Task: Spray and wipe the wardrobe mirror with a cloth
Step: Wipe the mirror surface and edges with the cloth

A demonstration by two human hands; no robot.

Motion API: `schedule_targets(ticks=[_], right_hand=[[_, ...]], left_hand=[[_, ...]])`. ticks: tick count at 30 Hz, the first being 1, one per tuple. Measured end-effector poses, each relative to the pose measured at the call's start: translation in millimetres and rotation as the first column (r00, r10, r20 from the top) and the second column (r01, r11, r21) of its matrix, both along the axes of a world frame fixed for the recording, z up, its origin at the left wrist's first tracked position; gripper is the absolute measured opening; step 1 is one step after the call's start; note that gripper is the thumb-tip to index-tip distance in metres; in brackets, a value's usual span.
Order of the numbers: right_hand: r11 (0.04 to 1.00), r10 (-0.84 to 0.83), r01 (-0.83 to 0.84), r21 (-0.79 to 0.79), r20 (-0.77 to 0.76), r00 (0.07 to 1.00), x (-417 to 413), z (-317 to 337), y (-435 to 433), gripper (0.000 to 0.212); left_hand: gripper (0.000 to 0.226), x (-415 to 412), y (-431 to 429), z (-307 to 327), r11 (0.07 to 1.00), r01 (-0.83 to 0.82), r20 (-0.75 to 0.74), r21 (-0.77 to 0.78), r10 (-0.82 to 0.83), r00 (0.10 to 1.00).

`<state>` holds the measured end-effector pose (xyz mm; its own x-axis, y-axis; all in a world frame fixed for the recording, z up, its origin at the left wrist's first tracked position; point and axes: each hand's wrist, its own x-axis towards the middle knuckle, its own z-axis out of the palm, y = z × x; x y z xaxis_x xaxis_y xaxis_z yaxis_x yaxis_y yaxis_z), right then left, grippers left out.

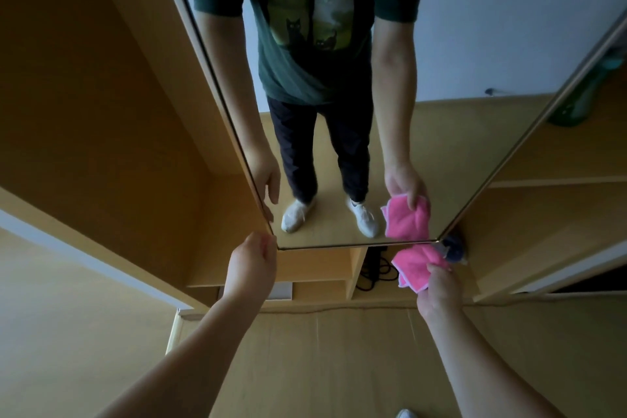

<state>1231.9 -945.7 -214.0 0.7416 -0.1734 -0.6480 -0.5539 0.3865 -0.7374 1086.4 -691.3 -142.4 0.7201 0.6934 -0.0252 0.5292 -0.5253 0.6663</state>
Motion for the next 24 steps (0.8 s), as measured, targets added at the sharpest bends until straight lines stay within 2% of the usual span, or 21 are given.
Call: schedule_targets(ticks=[5,9,14,18,22,24], right_hand=[[0.99,0.126,-0.122,-0.066,0.055,0.991,-26,25,-15,0.046],[0.975,0.203,-0.185,-0.121,0.155,0.967,-40,63,-21,0.038],[0.95,0.31,-0.298,-0.09,0.344,0.886,-53,124,-14,0.032],[0.905,0.423,-0.385,-0.183,0.492,0.761,-67,192,-6,0.026],[0.831,0.546,-0.452,-0.324,0.628,0.554,-81,269,6,0.021],[0.79,0.594,-0.48,-0.381,0.667,0.449,-87,303,10,0.019]], left_hand=[[0.027,-4,-20,12,0.993,0.115,-0.056,-0.014,-0.115,0.992],[0.021,2,-39,42,0.958,0.28,-0.019,-0.065,-0.282,0.959],[0.014,16,-62,100,0.884,0.452,0.091,-0.116,-0.444,0.891],[0.045,25,-77,152,0.807,0.57,0.16,-0.157,-0.548,0.821],[0.084,25,-79,206,0.695,0.707,0.274,-0.128,-0.66,0.699],[0.097,21,-78,231,0.664,0.734,0.34,-0.143,-0.664,0.666]])
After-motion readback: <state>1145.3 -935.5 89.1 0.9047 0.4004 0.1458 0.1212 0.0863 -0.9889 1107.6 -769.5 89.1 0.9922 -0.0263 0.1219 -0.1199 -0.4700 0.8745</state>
